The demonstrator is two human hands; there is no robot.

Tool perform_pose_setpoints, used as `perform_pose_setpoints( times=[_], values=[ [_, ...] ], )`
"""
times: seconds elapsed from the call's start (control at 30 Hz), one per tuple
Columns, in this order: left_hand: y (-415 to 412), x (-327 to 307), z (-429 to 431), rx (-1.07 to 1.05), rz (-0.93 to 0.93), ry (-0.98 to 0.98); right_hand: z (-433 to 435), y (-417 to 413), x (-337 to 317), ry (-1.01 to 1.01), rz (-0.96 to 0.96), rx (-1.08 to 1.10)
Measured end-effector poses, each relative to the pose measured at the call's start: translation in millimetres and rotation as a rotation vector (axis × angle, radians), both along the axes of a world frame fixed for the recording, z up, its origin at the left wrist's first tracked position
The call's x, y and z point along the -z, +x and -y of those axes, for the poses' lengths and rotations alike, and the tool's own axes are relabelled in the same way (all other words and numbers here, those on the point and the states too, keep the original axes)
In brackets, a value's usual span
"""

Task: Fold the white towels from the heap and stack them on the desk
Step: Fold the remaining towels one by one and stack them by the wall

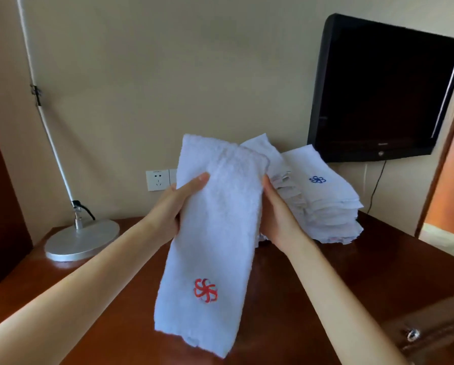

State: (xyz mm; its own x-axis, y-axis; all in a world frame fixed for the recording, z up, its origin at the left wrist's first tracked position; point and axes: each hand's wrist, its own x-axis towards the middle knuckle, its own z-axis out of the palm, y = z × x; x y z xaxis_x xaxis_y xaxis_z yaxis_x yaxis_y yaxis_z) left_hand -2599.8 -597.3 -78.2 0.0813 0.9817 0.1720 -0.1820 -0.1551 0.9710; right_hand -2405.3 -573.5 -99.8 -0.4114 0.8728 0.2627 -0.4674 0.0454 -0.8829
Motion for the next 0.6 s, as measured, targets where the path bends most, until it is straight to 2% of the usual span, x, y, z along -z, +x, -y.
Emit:
perform_pose_setpoints(
  times=[0.13, 0.23, 0.33, 0.43, 0.6],
  values=[
    [25, -27, -40, -0.042, 0.047, -0.008, -13, 15, 15, -0.013, 0.034, -0.099],
    [39, -53, -73, -0.096, 0.035, 0.007, -34, 20, -18, 0.092, 0.166, 0.018],
    [44, -82, -107, -0.064, 0.079, 0.036, -76, 22, -57, 0.106, 0.185, 0.143],
    [44, -92, -127, 0.132, 0.125, 0.047, -117, 35, -97, 0.071, 0.224, 0.172],
    [59, -38, -151, 0.544, 0.152, -0.155, -192, 51, -160, 0.044, 0.317, 0.282]
  ],
)
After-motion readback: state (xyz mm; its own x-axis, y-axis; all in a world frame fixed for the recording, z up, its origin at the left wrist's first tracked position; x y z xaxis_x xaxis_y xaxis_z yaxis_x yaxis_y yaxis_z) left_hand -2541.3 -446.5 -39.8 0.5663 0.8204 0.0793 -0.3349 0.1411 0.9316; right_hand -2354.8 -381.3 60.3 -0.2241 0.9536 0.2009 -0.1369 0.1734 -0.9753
